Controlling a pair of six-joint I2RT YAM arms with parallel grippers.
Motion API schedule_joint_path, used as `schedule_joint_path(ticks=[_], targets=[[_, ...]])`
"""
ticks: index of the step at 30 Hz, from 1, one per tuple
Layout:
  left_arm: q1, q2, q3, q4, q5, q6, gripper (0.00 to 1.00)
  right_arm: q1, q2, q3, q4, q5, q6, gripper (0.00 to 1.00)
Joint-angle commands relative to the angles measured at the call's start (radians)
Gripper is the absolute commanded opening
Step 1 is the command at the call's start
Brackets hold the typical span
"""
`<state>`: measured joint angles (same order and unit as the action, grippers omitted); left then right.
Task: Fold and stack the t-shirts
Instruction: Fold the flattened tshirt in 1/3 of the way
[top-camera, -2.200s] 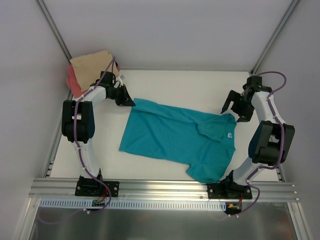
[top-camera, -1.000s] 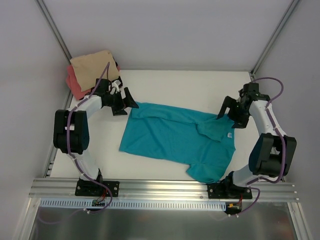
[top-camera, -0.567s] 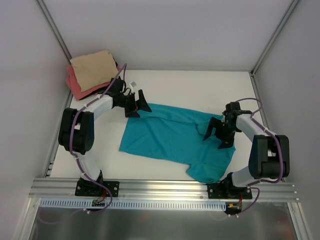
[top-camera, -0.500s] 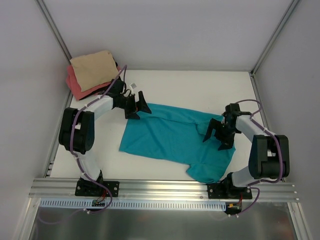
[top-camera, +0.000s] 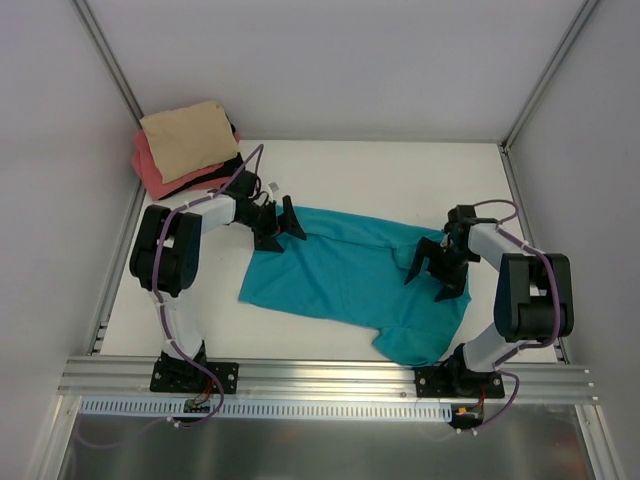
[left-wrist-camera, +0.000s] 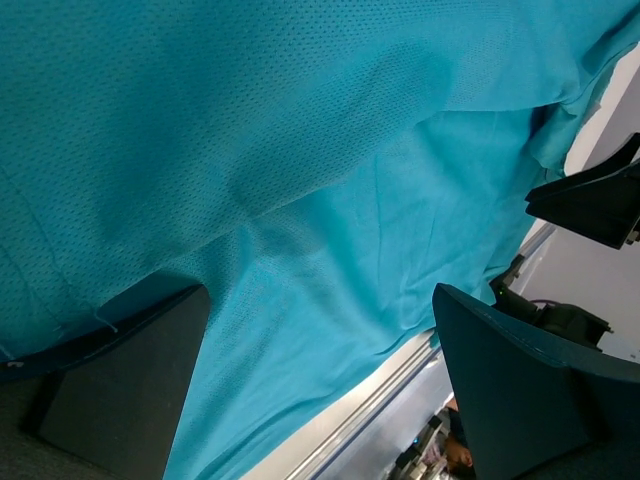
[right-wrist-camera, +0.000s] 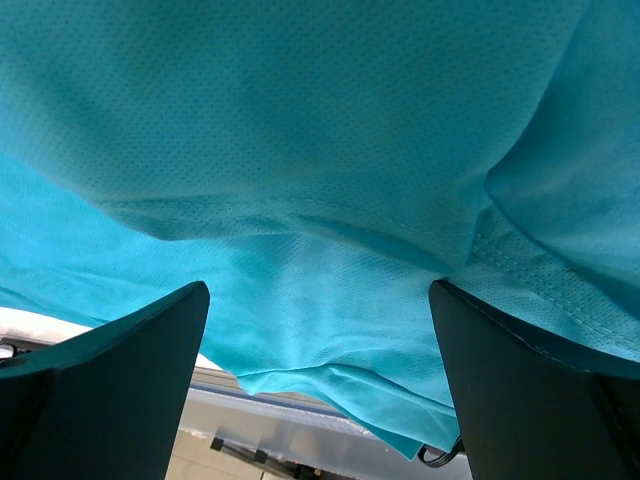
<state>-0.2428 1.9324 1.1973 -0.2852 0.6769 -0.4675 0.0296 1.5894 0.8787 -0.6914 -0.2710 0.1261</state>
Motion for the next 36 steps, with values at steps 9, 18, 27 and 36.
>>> schedule_joint_path(ticks=[9, 18, 27, 36], targets=[[-0.015, 0.126, 0.132, -0.043, -0.057, 0.016, 0.99, 0.001, 0.164, 0.132, 0.086, 0.033, -0.02, 1.0], [0.014, 0.172, 0.222, -0.062, -0.077, -0.01, 0.99, -0.016, 0.332, 0.412, -0.005, 0.059, -0.062, 1.0], [0.077, 0.22, 0.33, -0.077, -0.091, -0.017, 0.99, -0.054, 0.498, 0.681, -0.092, 0.055, -0.085, 0.99], [0.094, 0.327, 0.484, -0.1, -0.079, -0.022, 0.99, -0.076, 0.606, 0.876, -0.146, 0.033, -0.083, 0.99]])
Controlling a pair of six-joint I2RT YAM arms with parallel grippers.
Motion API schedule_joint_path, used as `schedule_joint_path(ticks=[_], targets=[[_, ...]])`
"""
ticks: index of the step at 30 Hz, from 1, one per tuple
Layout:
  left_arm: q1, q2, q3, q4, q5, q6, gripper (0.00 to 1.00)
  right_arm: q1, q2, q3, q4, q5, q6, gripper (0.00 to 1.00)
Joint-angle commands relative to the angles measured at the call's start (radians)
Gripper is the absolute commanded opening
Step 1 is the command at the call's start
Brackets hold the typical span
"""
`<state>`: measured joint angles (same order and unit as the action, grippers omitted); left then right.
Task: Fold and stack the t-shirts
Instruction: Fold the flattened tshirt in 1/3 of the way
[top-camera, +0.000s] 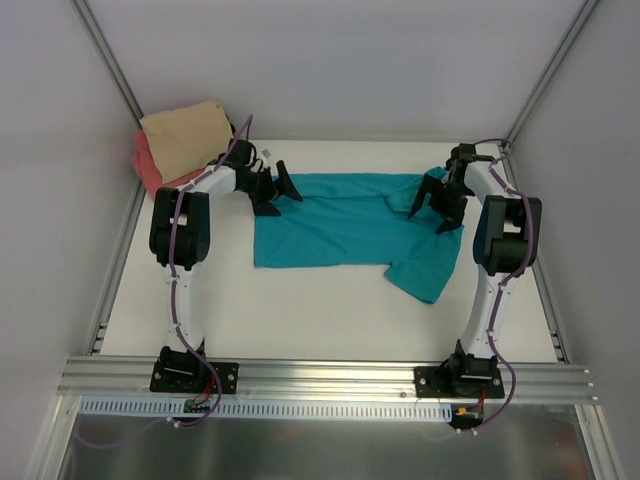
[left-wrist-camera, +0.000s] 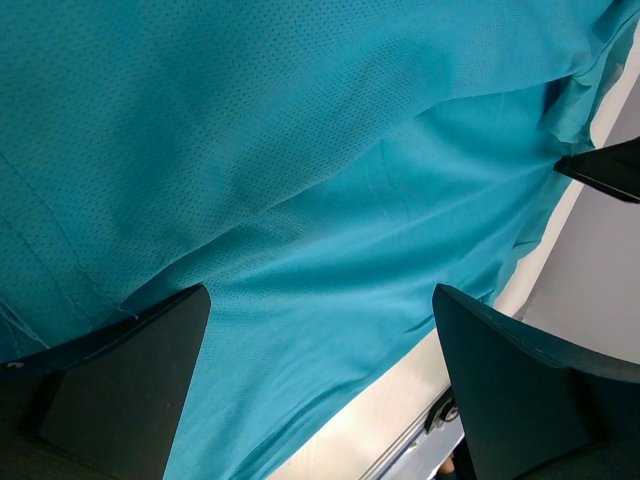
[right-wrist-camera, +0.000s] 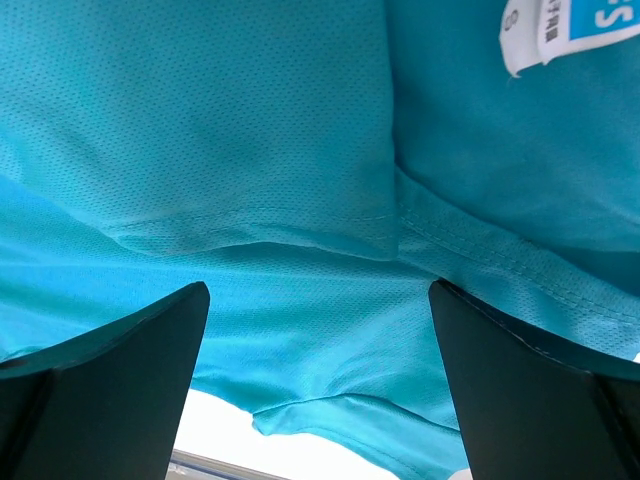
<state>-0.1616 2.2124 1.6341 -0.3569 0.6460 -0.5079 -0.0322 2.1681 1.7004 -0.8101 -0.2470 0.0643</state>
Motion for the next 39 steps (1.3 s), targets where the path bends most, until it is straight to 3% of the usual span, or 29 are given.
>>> schedule_joint_path(ticks=[1, 6, 12, 18, 26, 30, 36, 38, 39], targets=[[0.017, 0.062, 0.061, -0.028, -0.045, 0.017, 0.99, -0.014, 0.035, 0.065, -0.031, 0.002, -0.02, 0.99], [0.031, 0.082, 0.116, -0.028, -0.032, 0.011, 0.99, -0.018, 0.035, 0.084, -0.032, -0.024, -0.018, 1.0], [0.034, -0.054, 0.063, -0.033, -0.022, 0.019, 0.99, -0.028, -0.123, -0.008, -0.032, -0.041, -0.038, 0.99], [0.028, -0.368, -0.134, -0.031, -0.012, 0.069, 0.99, -0.041, -0.436, -0.339, -0.043, -0.035, -0.055, 0.99], [0.027, -0.638, -0.552, 0.045, -0.008, 0.056, 0.99, -0.049, -0.758, -0.798, 0.032, -0.075, -0.055, 0.99], [0.024, -0.718, -0.62, 0.052, -0.032, 0.052, 0.99, -0.046, -0.8, -0.907, 0.097, -0.106, -0.041, 0.98], [0.02, -0.729, -0.58, 0.023, -0.037, 0.069, 0.99, -0.043, -0.763, -0.959, 0.169, -0.104, -0.02, 0.95], [0.022, -0.724, -0.566, 0.01, -0.04, 0.078, 0.99, -0.041, -0.742, -0.961, 0.186, -0.107, -0.018, 0.87], [0.02, -0.72, -0.557, 0.003, -0.042, 0.08, 0.99, -0.041, -0.722, -0.964, 0.21, -0.109, -0.014, 0.78]])
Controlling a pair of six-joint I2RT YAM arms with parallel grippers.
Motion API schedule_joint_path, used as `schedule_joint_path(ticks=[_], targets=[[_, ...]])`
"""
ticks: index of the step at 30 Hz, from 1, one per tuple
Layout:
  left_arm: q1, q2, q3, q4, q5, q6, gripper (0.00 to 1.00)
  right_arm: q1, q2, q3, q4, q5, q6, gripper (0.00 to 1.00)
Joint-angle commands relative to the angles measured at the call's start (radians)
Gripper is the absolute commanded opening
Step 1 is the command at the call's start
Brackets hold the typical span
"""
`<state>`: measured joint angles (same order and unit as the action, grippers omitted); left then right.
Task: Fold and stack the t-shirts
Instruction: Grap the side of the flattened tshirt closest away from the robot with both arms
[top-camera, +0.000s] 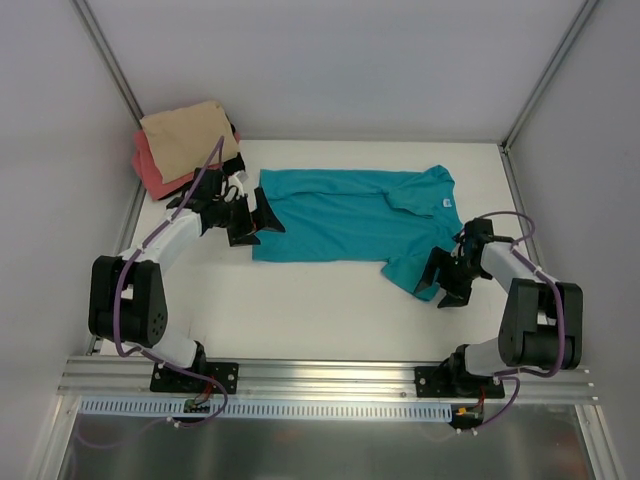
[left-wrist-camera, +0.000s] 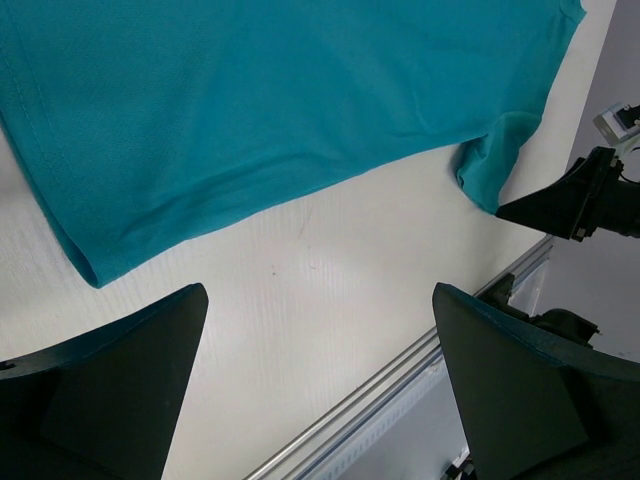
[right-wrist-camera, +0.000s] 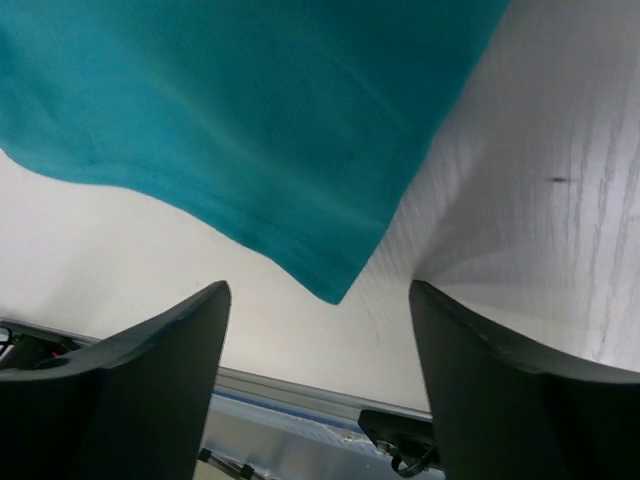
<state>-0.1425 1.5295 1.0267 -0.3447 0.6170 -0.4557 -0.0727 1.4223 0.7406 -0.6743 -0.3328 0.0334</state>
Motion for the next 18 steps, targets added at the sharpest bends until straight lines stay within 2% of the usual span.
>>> schedule_joint_path(ticks=[1, 3, 4, 9, 10, 11, 12, 18], targets=[[0.001, -0.037, 0.053, -0.011, -0.013, 0.031, 0.99, 0.001, 0.036, -0.006, 0.087, -0.025, 0.02, 0.74], [0.001, -0.032, 0.064, -0.016, -0.011, 0.035, 0.99, 0.002, 0.062, 0.002, 0.113, -0.032, 0.028, 0.65], [0.001, -0.029, 0.067, -0.02, -0.011, 0.037, 0.99, 0.004, 0.085, 0.005, 0.117, -0.034, 0.029, 0.55], [0.001, -0.014, 0.095, -0.036, -0.017, 0.054, 0.99, 0.024, 0.125, 0.013, 0.148, -0.035, 0.046, 0.34], [0.001, -0.015, 0.096, -0.037, -0.019, 0.055, 0.99, 0.027, 0.13, 0.01, 0.15, -0.035, 0.049, 0.21], [0.001, -0.014, 0.098, -0.04, -0.02, 0.057, 0.99, 0.033, 0.133, 0.008, 0.157, -0.035, 0.051, 0.14], [0.001, -0.014, 0.096, -0.039, -0.019, 0.058, 0.99, 0.034, 0.133, 0.005, 0.159, -0.037, 0.051, 0.0], [0.003, -0.015, 0.079, -0.06, -0.057, 0.095, 0.99, 0.04, 0.05, 0.02, 0.108, 0.008, 0.056, 0.0]])
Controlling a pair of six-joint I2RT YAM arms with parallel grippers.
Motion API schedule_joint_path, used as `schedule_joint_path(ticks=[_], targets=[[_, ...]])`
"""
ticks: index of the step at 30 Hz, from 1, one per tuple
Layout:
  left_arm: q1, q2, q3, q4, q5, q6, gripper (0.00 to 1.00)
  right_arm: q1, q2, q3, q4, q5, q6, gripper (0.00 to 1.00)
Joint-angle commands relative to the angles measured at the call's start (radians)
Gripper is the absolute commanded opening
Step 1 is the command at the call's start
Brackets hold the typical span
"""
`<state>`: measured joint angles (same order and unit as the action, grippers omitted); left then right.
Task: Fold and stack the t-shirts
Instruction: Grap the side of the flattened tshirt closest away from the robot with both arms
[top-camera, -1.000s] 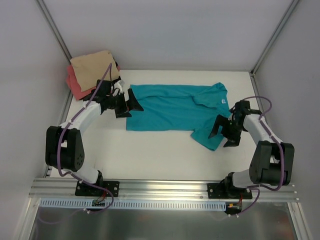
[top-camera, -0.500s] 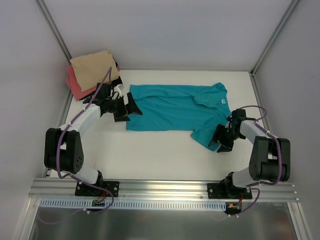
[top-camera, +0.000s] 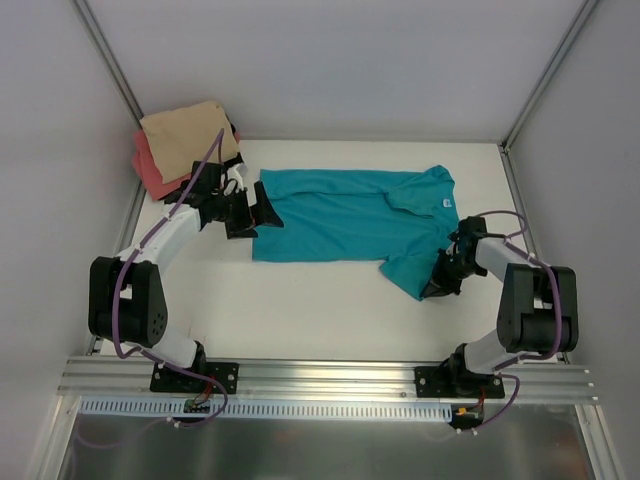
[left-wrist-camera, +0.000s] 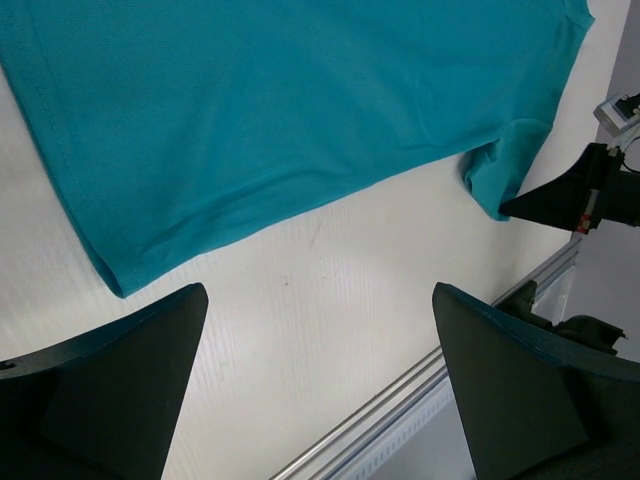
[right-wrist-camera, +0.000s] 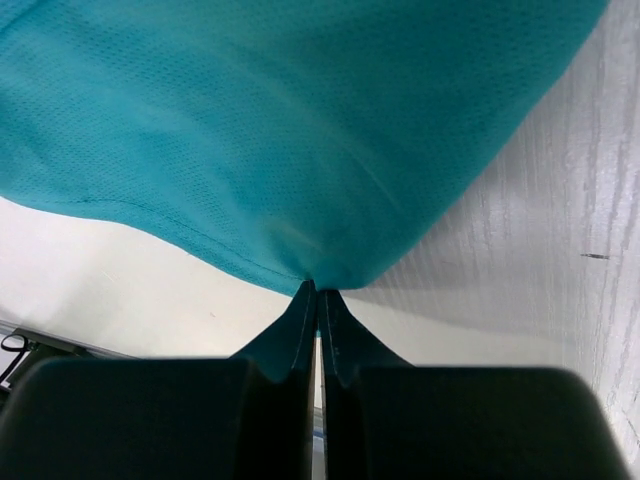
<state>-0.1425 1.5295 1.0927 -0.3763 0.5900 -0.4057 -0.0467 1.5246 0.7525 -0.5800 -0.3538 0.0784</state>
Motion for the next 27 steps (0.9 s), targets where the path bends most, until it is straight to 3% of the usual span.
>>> schedule_joint_path(ticks=[1, 7, 17, 27], targets=[[0.003, -0.014, 0.01, -0.036, -0.048, 0.07, 0.99, 0.015, -0.061, 0.018, 0.003, 0.035, 0.009, 0.0], [0.021, 0.05, -0.066, -0.058, -0.137, 0.139, 0.99, 0.015, -0.078, 0.093, -0.076, 0.062, -0.02, 0.0], [0.035, 0.193, -0.175, 0.091, -0.087, 0.088, 0.99, 0.013, -0.07, 0.169, -0.152, 0.087, -0.043, 0.0], [0.035, 0.239, -0.166, 0.135, -0.07, 0.076, 0.98, 0.013, -0.081, 0.174, -0.162, 0.093, -0.039, 0.0]])
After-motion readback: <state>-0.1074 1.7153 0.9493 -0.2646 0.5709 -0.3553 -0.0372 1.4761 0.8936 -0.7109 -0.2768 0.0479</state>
